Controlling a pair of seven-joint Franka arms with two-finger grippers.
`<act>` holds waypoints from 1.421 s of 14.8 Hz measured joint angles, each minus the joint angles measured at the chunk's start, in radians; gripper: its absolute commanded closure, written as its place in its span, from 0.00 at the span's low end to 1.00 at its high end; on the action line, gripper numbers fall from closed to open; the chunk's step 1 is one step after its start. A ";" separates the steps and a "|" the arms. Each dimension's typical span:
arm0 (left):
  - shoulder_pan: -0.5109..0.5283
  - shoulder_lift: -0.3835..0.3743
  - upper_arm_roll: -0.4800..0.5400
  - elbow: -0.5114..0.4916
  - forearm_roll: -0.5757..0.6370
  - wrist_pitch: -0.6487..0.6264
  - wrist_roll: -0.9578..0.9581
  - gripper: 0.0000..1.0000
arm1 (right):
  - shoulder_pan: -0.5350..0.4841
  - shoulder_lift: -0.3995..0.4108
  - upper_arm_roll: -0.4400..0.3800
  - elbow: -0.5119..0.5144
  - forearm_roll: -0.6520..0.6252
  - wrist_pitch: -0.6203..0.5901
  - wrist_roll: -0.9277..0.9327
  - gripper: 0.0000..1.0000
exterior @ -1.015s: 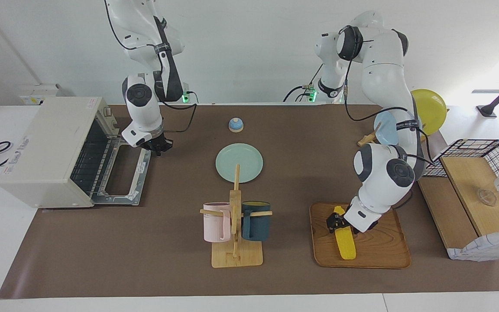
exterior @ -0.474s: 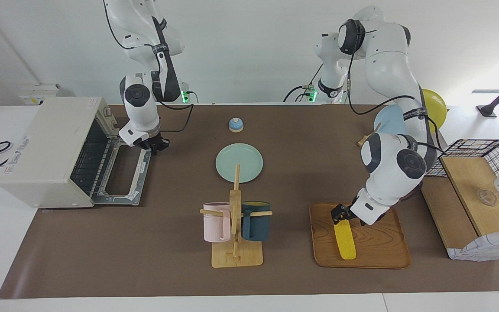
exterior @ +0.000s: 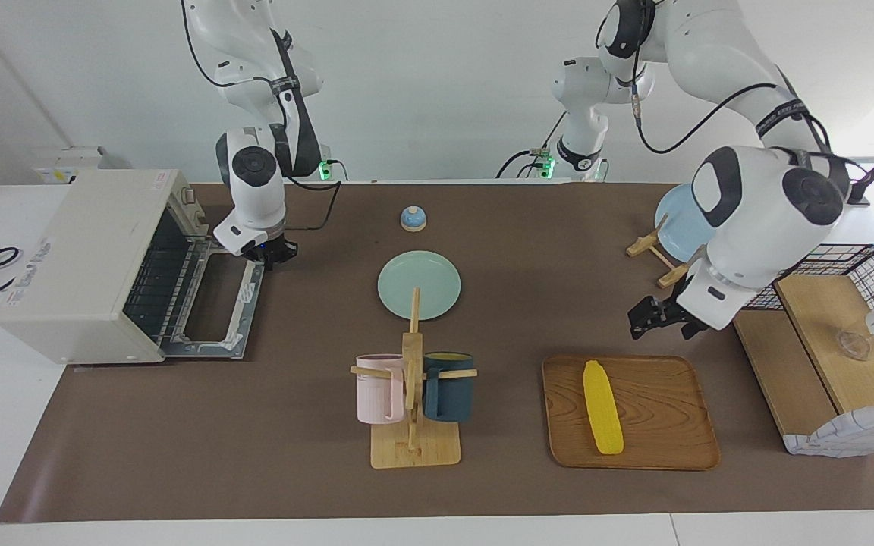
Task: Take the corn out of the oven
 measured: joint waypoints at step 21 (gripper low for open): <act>-0.003 -0.485 0.010 -0.352 0.034 -0.165 0.000 0.00 | -0.173 -0.100 -0.022 0.441 0.015 -0.535 -0.514 0.85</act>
